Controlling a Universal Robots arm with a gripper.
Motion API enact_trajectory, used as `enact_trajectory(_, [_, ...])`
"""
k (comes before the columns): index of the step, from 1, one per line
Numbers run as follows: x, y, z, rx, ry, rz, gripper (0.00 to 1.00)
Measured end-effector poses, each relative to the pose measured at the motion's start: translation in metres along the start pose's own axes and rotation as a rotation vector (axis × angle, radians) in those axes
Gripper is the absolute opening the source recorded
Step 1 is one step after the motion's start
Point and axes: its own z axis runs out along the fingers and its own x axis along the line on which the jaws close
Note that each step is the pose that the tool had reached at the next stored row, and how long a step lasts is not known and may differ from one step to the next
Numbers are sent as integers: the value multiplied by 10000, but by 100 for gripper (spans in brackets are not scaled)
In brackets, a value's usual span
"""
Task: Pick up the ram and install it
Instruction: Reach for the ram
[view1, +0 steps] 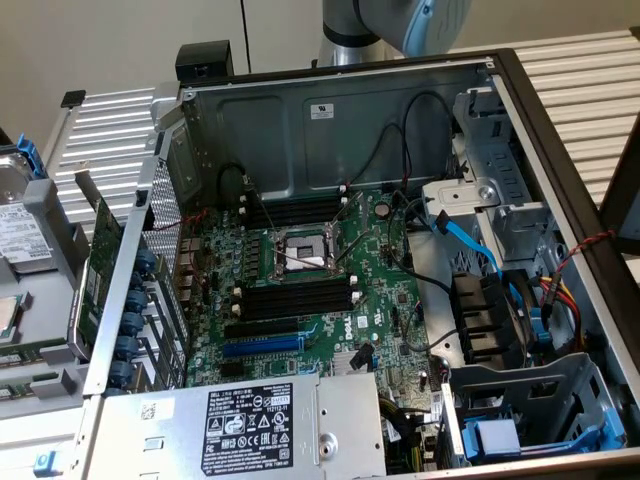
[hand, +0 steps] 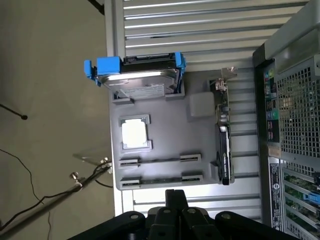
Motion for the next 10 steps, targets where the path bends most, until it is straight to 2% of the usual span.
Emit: enact_trajectory(10, [31,29,8,43,44,-791,10])
